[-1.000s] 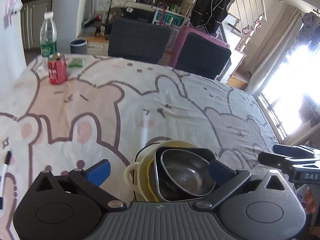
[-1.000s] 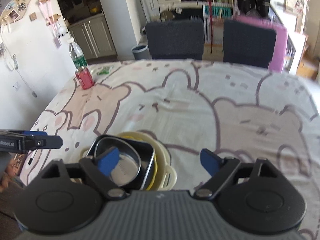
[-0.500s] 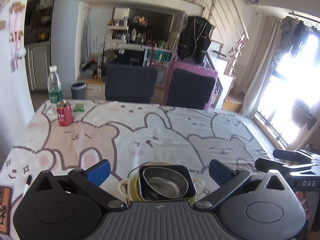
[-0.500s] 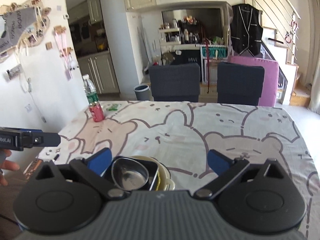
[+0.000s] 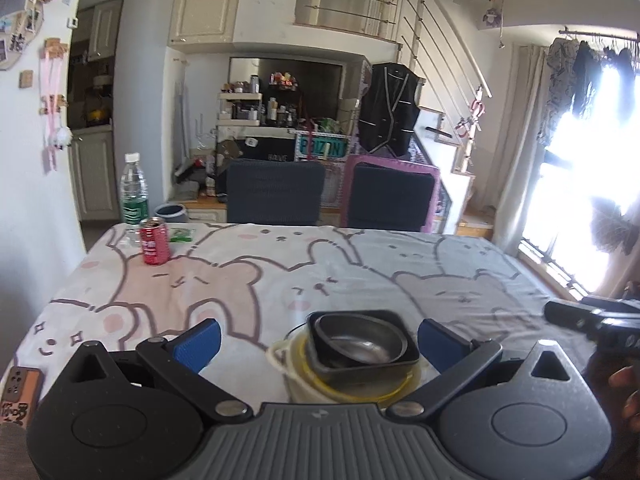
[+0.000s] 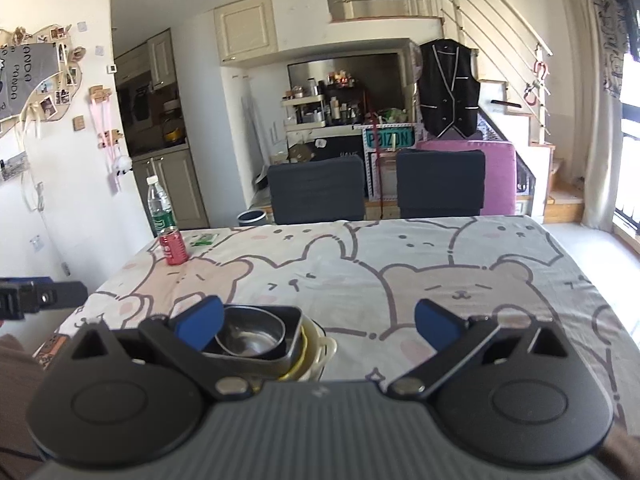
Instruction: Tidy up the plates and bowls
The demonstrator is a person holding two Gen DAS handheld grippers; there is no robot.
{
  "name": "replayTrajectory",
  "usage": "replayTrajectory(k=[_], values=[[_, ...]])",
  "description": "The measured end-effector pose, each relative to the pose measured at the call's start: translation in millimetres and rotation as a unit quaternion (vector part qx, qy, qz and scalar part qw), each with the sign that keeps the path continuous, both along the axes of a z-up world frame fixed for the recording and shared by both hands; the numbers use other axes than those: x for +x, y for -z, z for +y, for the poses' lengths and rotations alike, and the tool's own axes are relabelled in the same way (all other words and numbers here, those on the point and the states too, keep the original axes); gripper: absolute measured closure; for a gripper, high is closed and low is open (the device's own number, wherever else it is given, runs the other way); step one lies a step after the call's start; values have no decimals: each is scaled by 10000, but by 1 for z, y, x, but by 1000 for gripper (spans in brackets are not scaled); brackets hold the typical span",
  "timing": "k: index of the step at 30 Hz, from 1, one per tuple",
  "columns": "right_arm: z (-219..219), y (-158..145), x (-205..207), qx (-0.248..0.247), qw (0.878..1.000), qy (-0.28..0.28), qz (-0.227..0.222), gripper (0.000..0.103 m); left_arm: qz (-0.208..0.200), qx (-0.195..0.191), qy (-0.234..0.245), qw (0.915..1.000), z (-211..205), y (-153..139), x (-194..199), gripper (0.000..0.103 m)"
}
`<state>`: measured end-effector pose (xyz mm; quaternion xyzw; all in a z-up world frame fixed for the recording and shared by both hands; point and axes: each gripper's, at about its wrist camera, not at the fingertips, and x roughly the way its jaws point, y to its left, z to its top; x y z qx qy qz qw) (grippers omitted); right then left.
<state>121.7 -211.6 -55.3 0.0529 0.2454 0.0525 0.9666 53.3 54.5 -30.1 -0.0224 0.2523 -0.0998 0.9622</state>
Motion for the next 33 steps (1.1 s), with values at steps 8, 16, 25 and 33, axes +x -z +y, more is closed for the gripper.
replayTrajectory(k=[8,16,25,33], values=[[8,34,-11,-119,9995,202,-220,0,-47,-69,-299,9995,12,31,-14,0],[19,52,-24,-305,9989,205,-286,0,-241,471,-353,9980,0,48,-26,0],[22,60,-34,-371,9987,263,-238,0,-243,444,-386,9980,1,56,-31,0],[21,64,-35,-373,9989,263,-104,0,-276,475,-299,9980,-3,58,-35,0]])
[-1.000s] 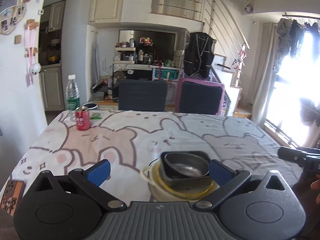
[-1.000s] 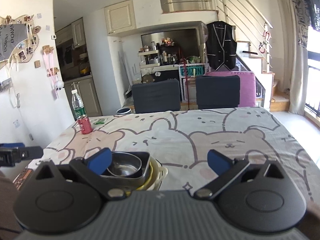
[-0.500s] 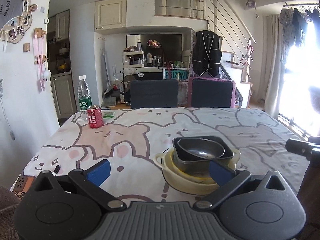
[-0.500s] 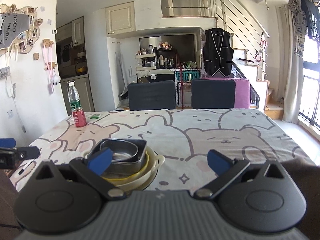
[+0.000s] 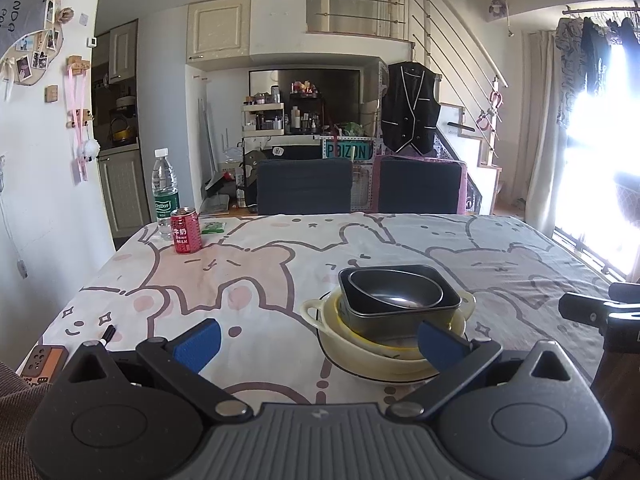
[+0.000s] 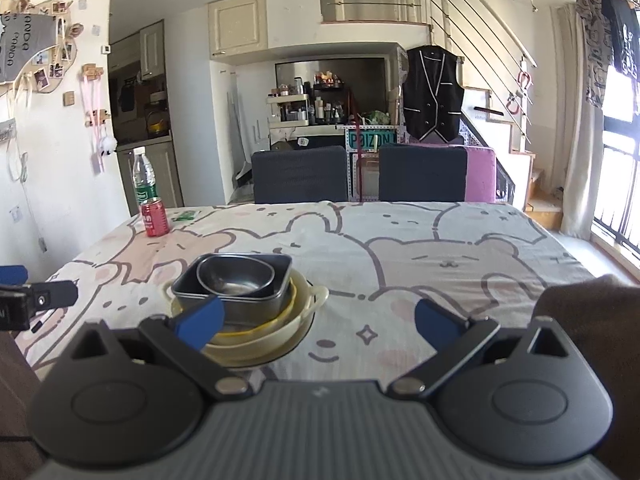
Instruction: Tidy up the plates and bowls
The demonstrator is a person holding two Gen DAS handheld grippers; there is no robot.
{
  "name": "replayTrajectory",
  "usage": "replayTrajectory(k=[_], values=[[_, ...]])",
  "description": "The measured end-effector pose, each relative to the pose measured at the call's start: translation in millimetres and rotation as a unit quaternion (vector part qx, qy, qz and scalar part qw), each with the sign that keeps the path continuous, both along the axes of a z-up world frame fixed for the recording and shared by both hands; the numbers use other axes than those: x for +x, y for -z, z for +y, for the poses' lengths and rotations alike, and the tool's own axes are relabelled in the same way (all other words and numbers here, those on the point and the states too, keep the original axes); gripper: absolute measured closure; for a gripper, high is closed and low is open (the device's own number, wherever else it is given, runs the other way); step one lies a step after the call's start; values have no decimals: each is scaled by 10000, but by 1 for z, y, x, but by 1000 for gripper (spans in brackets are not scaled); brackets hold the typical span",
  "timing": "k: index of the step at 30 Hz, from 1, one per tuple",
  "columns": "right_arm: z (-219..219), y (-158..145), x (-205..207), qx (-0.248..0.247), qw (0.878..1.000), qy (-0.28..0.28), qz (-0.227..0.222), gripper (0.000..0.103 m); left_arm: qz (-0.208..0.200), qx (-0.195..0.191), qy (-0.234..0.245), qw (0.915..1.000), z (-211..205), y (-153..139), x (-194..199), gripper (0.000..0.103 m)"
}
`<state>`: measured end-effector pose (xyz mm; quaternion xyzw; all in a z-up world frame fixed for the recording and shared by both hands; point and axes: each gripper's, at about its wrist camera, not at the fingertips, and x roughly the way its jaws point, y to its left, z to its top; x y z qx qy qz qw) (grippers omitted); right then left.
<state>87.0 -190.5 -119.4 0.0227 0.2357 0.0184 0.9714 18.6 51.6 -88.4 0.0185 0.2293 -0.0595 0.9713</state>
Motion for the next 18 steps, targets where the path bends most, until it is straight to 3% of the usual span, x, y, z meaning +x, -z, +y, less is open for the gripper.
replayTrajectory(k=[18], values=[[4,4,-2,-49,10000,-23,13,0,-25,26,50,10000,-4,1,0,0]])
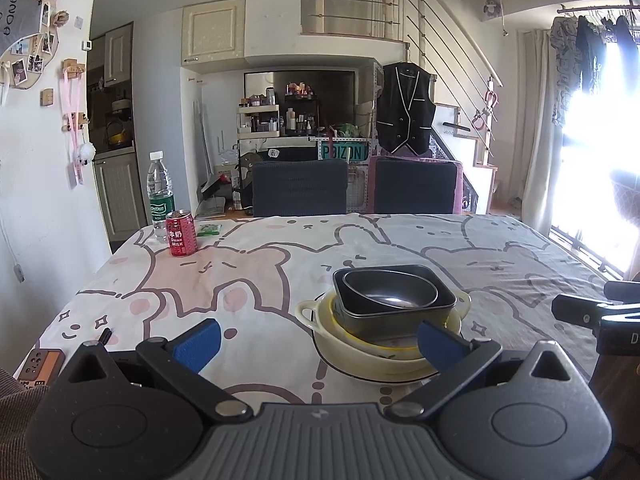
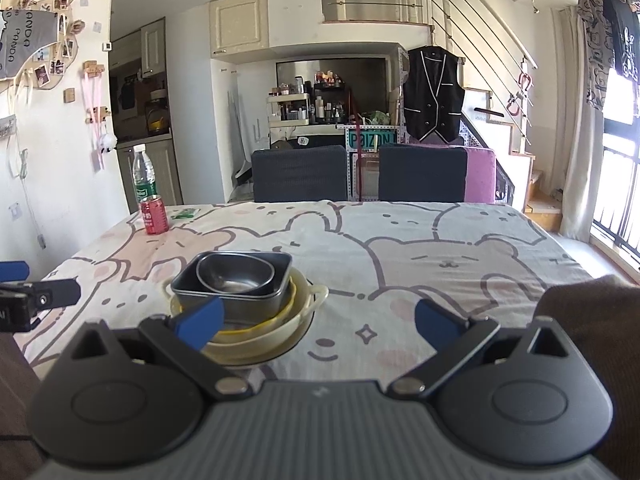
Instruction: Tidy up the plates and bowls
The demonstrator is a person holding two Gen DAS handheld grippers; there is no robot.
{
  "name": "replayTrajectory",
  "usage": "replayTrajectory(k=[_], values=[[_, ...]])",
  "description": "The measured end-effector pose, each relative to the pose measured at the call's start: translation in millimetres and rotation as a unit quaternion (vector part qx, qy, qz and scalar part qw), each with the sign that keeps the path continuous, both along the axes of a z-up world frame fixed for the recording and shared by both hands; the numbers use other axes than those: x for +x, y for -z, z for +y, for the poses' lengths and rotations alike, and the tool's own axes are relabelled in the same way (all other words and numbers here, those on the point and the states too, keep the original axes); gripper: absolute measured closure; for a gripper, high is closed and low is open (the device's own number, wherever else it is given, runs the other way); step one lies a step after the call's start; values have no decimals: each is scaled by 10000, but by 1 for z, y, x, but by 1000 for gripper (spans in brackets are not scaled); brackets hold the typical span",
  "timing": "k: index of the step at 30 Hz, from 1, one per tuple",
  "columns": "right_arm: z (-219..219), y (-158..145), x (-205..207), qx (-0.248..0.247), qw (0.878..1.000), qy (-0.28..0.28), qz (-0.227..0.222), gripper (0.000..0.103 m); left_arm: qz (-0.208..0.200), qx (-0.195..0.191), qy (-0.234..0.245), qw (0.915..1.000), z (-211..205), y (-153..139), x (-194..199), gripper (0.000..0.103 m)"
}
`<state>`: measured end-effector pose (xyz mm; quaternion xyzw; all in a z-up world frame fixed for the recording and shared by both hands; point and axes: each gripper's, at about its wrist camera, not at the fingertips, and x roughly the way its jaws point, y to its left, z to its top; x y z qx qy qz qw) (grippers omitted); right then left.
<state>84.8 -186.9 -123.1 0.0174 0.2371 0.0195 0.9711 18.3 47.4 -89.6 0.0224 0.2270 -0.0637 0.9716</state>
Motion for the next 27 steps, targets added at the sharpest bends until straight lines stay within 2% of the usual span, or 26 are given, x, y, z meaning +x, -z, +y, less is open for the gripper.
replayTrajectory(k=[27], values=[[-1,1,1,-39,10000,-19,32,0,9,-15,1,10000,-1,0,0,0]])
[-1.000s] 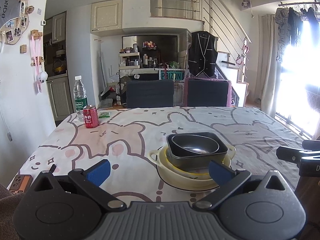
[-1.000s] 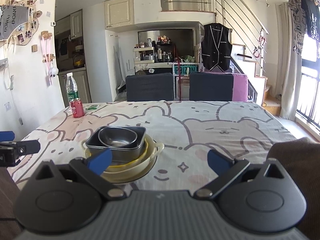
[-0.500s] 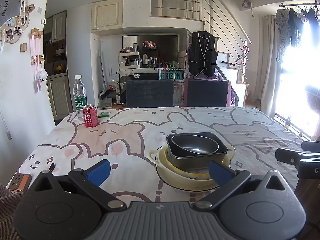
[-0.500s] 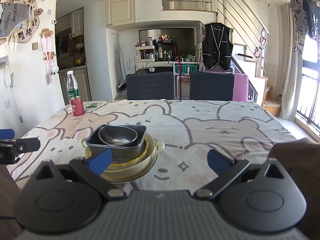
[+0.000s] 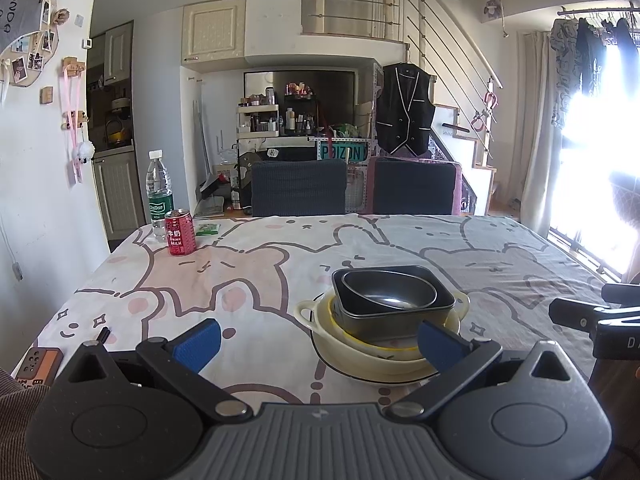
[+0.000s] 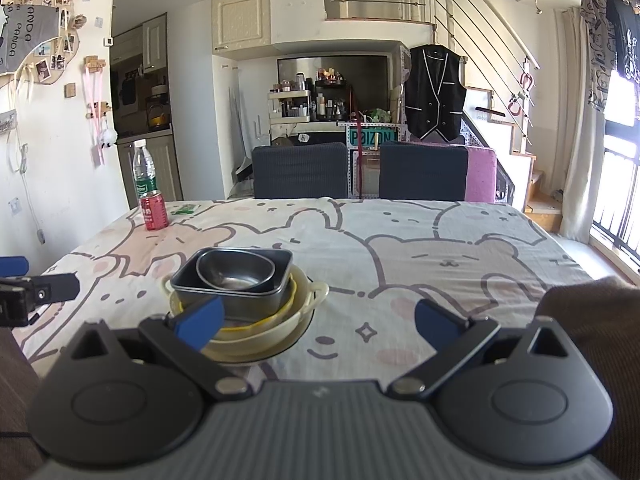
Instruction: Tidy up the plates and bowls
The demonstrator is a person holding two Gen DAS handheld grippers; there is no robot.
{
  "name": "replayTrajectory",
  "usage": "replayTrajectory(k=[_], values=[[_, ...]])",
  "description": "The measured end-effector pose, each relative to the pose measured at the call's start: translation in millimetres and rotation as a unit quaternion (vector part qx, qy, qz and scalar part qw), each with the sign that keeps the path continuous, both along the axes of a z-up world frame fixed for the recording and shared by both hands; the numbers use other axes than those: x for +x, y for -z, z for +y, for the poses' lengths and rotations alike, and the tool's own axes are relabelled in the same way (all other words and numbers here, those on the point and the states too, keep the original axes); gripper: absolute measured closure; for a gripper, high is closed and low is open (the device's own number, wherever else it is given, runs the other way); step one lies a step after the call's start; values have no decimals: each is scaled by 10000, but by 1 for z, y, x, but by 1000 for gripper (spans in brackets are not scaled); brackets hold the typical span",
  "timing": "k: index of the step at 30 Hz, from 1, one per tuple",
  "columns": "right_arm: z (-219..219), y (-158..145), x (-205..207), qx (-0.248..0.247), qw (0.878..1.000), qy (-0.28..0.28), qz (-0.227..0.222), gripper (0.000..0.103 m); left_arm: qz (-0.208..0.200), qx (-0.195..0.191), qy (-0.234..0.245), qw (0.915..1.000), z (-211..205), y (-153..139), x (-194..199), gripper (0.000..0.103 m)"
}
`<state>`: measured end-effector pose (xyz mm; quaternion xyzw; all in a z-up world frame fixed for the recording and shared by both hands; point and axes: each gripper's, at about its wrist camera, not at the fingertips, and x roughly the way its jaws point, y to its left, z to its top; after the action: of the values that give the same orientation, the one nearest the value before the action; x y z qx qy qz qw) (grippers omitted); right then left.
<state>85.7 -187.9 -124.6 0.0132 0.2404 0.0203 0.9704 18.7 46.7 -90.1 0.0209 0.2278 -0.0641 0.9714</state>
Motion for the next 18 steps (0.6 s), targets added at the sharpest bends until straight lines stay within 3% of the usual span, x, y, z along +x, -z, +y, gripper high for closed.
replayTrajectory(k=[18], values=[[0,0,0,-13,10000,-3,-2,0,-1,-2,-10,10000,-2,0,1,0]])
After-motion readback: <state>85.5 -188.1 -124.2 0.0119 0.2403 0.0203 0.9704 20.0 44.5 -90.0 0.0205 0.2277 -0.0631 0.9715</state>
